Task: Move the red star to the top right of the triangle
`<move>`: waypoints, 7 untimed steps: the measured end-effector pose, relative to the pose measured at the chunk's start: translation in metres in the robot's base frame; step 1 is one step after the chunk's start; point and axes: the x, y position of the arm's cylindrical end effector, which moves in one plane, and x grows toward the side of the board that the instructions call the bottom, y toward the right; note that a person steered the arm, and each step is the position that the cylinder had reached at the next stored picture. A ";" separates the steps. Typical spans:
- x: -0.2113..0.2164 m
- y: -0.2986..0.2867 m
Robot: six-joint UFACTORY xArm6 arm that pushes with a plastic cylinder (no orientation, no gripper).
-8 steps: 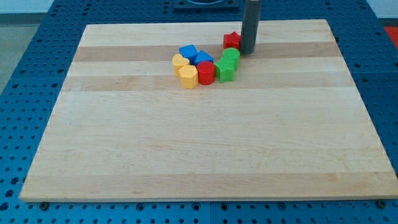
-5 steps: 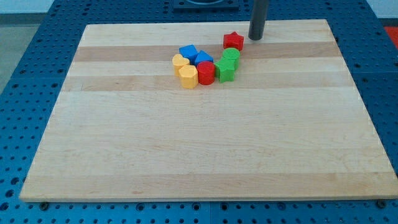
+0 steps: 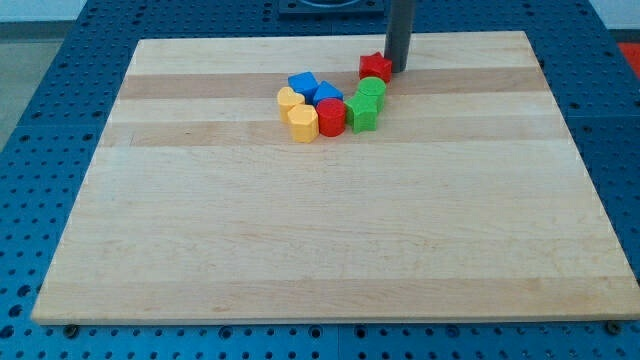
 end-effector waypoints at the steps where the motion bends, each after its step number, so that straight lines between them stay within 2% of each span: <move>1: 0.000 -0.011; 7: 0.008 -0.039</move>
